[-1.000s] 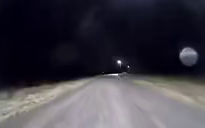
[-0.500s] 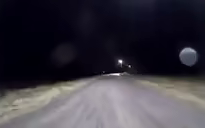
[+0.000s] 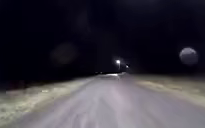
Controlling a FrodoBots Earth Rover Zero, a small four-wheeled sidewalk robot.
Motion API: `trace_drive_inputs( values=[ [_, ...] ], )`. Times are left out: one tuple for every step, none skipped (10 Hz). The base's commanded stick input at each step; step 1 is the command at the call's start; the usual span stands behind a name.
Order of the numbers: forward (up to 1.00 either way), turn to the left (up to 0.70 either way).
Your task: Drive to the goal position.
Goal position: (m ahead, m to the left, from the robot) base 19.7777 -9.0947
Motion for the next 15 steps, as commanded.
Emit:
trace_drive_inputs(
  values=[
    [1.0, 0.0],
    [1.0, 0.0],
    [1.0, 0.0],
    [1.0, 0.0],
    [1.0, 0.0],
    [1.0, 0.0],
    [1.0, 0.0],
    [1.0, 0.0],
    [1.0, 0.0],
    [1.0, 0.0],
    [1.0, 0.0],
    [1.0, 0.0],
    [1.0, 0.0],
    [1.0, 0.0],
    [1.0, 0.0]
  ],
)
